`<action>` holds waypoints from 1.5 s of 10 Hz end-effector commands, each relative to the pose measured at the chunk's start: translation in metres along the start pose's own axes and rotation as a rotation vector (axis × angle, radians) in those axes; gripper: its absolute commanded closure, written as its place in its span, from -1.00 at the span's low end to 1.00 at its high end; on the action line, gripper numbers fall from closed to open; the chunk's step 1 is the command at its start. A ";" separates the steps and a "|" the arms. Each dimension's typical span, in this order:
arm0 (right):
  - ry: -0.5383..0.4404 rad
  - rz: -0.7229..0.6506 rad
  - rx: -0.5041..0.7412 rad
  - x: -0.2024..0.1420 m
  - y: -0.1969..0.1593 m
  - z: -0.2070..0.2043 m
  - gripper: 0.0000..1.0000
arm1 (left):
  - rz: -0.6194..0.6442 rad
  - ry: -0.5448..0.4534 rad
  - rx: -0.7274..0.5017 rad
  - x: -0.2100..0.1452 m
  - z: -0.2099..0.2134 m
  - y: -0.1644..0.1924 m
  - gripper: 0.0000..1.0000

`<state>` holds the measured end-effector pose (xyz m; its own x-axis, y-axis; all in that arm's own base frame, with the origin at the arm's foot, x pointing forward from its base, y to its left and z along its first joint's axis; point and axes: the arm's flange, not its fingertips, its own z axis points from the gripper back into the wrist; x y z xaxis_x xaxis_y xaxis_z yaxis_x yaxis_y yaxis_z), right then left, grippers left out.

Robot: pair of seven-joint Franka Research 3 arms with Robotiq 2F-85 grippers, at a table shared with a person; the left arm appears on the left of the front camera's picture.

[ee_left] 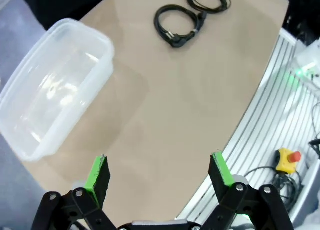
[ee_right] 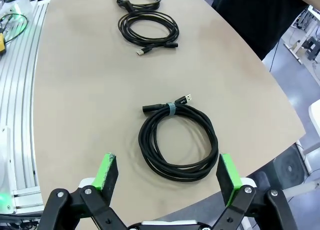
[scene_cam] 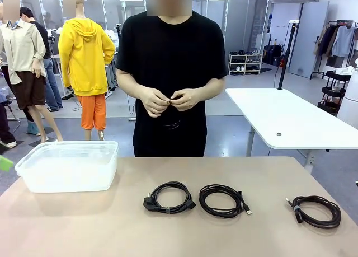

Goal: Organize and store the cables.
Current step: Place the Power Cable into the Organizing box.

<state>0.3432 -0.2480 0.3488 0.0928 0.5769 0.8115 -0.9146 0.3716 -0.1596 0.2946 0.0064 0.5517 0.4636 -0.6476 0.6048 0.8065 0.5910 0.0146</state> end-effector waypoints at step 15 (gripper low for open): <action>0.018 -0.013 0.007 0.004 0.004 0.000 -1.00 | -0.596 0.318 -0.007 0.118 -0.243 -0.142 -1.00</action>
<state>0.3429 -0.2467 0.3491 0.0913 0.5773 0.8114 -0.9151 0.3699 -0.1602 0.3279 -0.2731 0.4283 0.0254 -0.9716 0.2353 0.9614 0.0883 0.2607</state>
